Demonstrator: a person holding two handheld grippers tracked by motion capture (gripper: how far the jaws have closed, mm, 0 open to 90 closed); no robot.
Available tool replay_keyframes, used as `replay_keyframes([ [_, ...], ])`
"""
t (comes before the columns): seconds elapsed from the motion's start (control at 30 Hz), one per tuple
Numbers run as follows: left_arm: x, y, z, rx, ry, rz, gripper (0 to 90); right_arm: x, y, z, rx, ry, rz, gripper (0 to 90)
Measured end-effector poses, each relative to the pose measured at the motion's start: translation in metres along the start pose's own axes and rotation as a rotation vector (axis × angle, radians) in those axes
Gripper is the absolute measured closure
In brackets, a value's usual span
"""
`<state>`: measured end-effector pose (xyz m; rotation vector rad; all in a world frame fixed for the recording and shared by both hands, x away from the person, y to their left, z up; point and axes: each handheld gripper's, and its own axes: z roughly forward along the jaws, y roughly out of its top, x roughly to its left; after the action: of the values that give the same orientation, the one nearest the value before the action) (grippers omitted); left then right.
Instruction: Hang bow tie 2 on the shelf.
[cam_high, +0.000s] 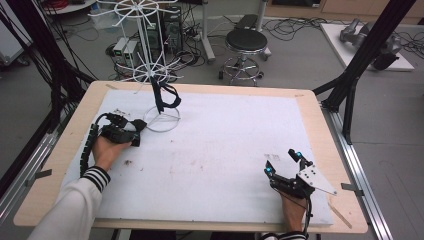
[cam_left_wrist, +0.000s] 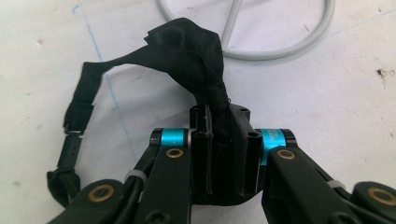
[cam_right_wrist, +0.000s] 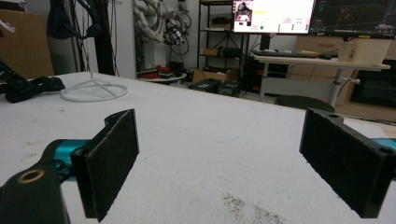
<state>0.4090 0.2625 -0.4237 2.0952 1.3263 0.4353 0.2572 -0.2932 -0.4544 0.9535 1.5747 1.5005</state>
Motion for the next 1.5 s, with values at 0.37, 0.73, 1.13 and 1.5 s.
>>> replay_keyframes([
  [0.37, 0.004, 0.000, -0.017, -0.068, -0.019, 0.017, 80.4, 0.001, 0.000, 0.000, 0.006, 0.002, 0.001, 11.2],
  [0.73, 0.007, -0.001, -0.043, -0.174, -0.049, 0.044, 80.6, 0.001, 0.000, 0.000, 0.009, 0.001, 0.001, 11.2],
  [1.13, 0.007, -0.005, -0.060, -0.268, -0.084, 0.047, 80.6, 0.001, 0.000, 0.000, 0.010, 0.001, -0.003, 11.2],
  [1.5, 0.007, -0.014, -0.089, -0.385, -0.139, 0.063, 80.6, 0.001, 0.000, 0.000, 0.009, 0.000, -0.007, 11.2],
])
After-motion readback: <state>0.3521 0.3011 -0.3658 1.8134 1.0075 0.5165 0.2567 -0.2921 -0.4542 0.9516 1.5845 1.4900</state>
